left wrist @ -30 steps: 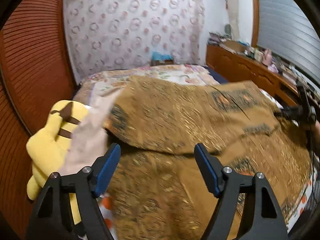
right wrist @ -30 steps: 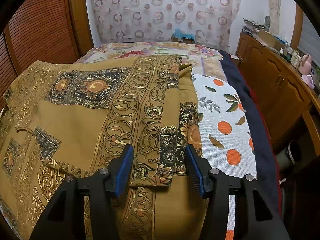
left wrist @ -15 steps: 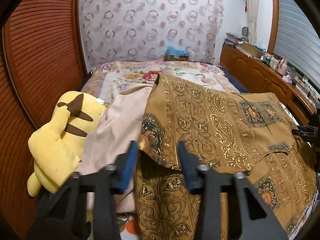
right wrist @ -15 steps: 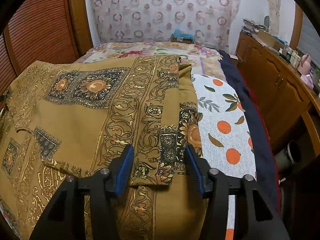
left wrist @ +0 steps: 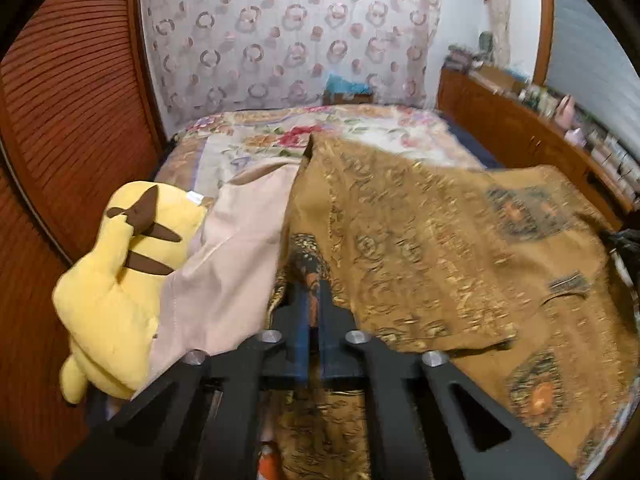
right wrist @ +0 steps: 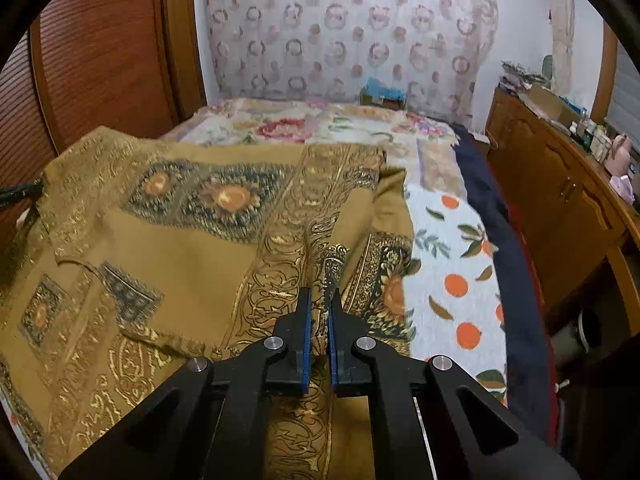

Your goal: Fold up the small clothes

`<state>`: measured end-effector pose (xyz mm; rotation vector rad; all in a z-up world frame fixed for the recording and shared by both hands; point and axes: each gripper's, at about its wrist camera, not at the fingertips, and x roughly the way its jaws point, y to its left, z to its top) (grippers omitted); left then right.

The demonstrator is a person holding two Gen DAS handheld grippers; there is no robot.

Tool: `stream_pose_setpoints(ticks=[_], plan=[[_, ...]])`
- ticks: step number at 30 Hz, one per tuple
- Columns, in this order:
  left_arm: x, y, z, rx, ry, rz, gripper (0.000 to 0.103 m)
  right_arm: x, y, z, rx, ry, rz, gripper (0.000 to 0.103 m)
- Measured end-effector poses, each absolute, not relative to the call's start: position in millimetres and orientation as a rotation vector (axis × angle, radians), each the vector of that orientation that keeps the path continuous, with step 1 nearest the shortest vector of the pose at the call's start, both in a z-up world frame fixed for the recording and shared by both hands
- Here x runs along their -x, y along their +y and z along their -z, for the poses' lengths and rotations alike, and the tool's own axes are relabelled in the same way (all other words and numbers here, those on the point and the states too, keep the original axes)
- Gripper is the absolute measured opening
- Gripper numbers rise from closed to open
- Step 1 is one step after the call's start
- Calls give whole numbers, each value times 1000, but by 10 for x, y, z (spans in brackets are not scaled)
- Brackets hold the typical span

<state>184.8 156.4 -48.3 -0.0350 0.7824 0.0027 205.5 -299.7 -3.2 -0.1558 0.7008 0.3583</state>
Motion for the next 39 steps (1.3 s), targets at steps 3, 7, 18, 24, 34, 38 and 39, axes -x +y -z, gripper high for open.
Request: stream_pose_setpoints(ticks=[3,7,18,24,34,38,39], plan=[[-1678,1530,303,53,718,22,3,-1960,-3003,-71,147,649,-362,5],[-1472,1425,94,46,659,70,3,-1811,-3059,-288,121,570,-367,5],[-993,1340,-143,73,576,144,3,-1478,-3171,-495,112,511,-403,4],[-567,1349,27,85,593,162,3,-1052,-3328,-454,119,492,-439,4],[-136,1317,160,126,602,169,3,-653,-3538,-413,110,497,-430,4],[-14,1297,180,128,599,166,3,-553,-3552,-393,84,495,-432,4],[6,1290,221,123,606,163,3,-550,-3556,-345,85,505,-429,4]])
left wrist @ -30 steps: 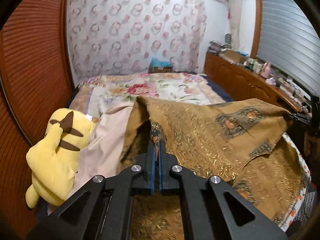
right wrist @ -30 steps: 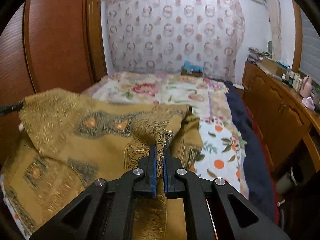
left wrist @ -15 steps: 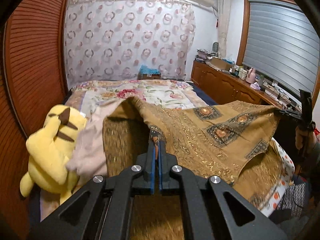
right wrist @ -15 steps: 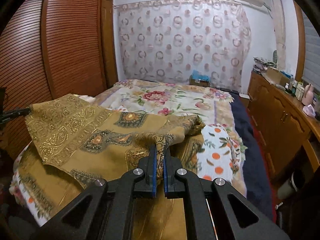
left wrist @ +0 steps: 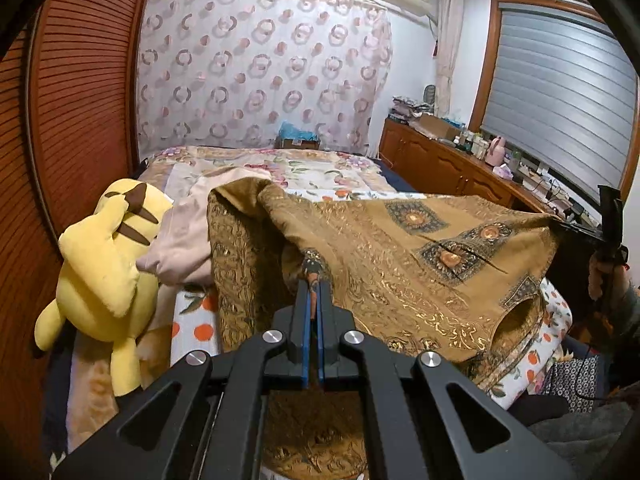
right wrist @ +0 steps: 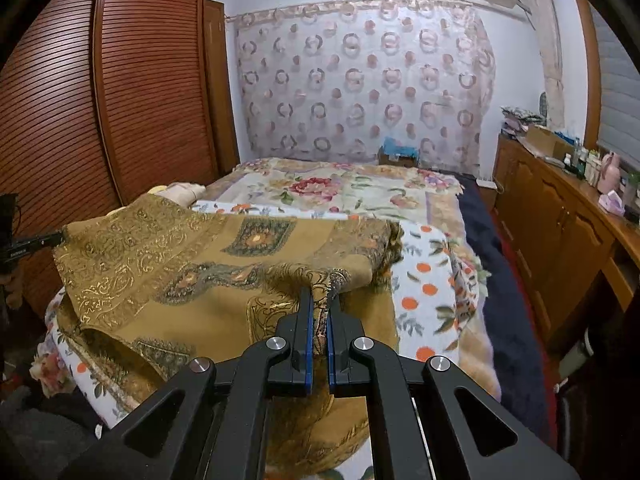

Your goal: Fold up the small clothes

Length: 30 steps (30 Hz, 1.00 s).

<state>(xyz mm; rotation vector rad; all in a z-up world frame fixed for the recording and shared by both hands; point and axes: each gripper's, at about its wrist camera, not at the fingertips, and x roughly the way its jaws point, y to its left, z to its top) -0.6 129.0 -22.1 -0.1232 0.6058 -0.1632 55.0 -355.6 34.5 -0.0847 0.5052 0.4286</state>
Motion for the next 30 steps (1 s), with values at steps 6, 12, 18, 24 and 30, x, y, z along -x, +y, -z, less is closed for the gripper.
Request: stream_pose_setpoints(ticks=[6,12,18,24,30], plan=[[-26,1323,673,127,706,142,3,-555,-3514,115,90,637,-381,5],[-15,1333,814,140,735,95,3,-692,-3547,275,53,698,-366,5],[-4,1337,806,153,735,89,4,-665,-3630,97,43,635,-298,24],[-17,1350,755,172,718,87,4,-760,-3807,97,27,647,-249,27],[-27,1350,678,169,692,83,37,-977,-3833,296,-7,711,-259,29]])
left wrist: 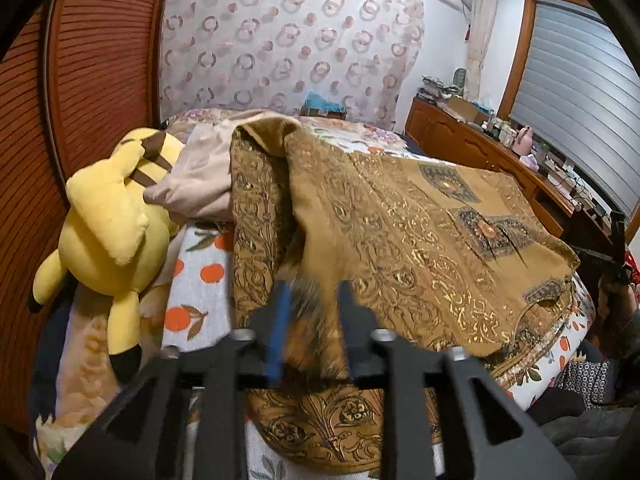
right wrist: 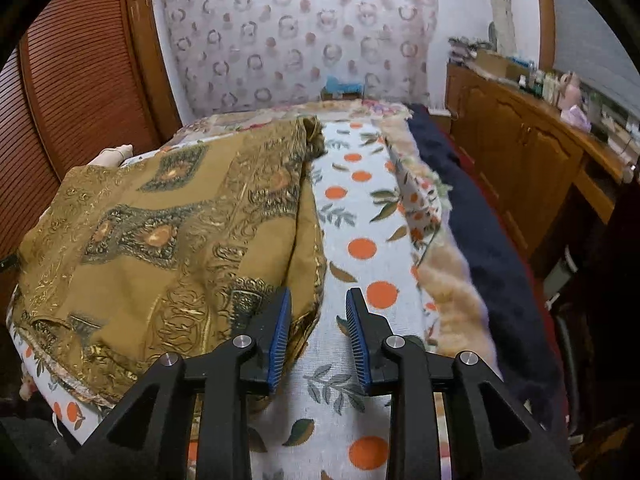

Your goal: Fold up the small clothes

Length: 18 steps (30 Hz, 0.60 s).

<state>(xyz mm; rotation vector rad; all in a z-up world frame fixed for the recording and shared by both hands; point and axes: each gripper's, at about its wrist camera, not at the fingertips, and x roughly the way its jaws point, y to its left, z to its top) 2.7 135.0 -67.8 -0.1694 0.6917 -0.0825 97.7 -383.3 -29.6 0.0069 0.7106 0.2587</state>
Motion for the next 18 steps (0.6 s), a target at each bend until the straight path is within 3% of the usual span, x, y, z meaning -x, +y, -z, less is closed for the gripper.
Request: stream_pose_setpoints(ticks=[4,6,13,15,18], plan=[[-37,1365,621,164,678,90,54,-1050,-3791,359,-7,721,-279,30],[-54,1373,626,172,682,90,74,-1114,-3759,393,6,736,-259,31],[-142,1403,784,198,726,68,76,-1192,-3670,441,54,762,-247,31],[-160,1407,823,200,735,63,76,-1184,-3629,452,77,760,-268,13],[-197,1422,875,204,748,50,76,-1110,-3593,438,94,757,-296,6]])
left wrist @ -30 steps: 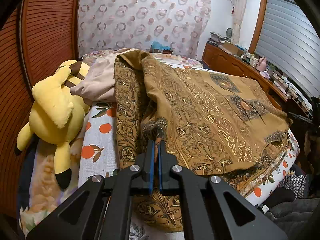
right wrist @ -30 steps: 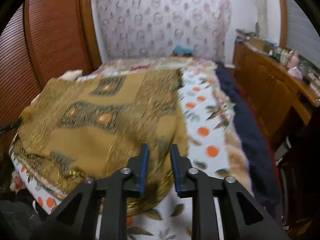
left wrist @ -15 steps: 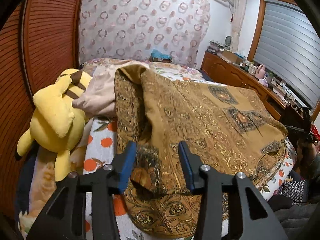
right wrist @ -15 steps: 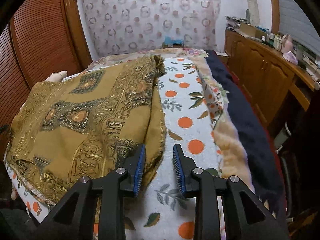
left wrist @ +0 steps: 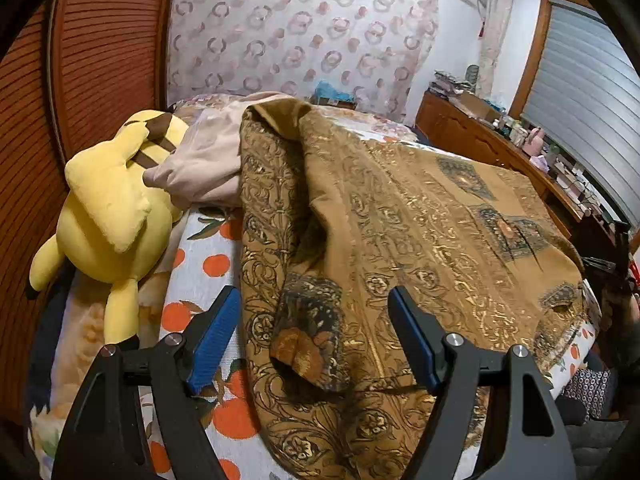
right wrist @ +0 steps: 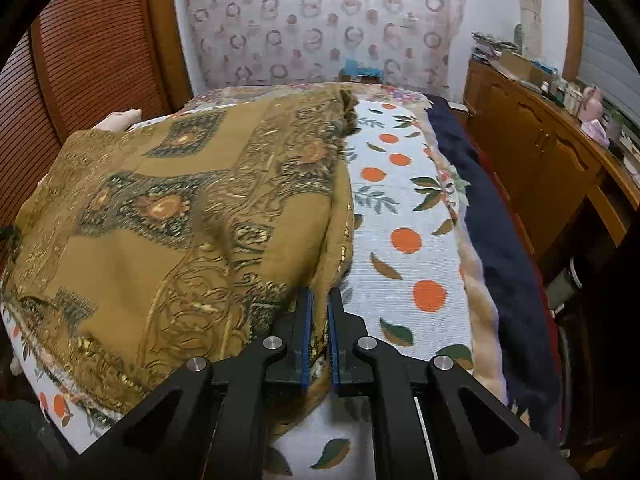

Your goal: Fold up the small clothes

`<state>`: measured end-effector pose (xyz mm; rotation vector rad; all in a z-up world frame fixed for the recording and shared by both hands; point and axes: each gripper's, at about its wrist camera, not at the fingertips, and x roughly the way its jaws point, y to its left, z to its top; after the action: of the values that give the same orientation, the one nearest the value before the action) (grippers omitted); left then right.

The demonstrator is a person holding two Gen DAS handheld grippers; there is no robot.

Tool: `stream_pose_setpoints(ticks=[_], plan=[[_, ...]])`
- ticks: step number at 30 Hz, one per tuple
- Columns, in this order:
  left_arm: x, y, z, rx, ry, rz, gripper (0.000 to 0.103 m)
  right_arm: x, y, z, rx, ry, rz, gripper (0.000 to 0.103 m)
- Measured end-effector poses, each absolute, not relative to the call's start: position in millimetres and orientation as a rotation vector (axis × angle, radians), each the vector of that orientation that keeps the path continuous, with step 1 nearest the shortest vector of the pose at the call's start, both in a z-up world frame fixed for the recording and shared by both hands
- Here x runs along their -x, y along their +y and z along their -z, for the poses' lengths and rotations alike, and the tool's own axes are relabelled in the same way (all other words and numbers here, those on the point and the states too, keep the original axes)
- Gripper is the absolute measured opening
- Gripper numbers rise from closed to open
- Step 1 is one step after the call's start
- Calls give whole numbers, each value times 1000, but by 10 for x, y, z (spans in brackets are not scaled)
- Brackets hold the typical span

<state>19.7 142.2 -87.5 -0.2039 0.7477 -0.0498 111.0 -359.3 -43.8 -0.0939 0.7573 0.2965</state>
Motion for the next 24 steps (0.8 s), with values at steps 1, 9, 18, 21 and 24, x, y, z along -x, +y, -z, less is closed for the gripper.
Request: stream_pose_setpoints(ticks=[1,9,18,21,24], plan=[[-202,1422,876,204,749,48,76,-1074,-3596,419,96,745,-302,6],[-223,1405,912,198,759,37,77,-622,-3869,139,60,660,-281,5],[-269,1451,1017,208,788,22,77,-480,-3821,178,50,667,-286,6],[-267,1439,1032,206,792,22,77,-467,-3804,95,48,643,-269,21],[-270,1438,1061,208,798,21,77,-477,-3742,13,45,618,-255,34]])
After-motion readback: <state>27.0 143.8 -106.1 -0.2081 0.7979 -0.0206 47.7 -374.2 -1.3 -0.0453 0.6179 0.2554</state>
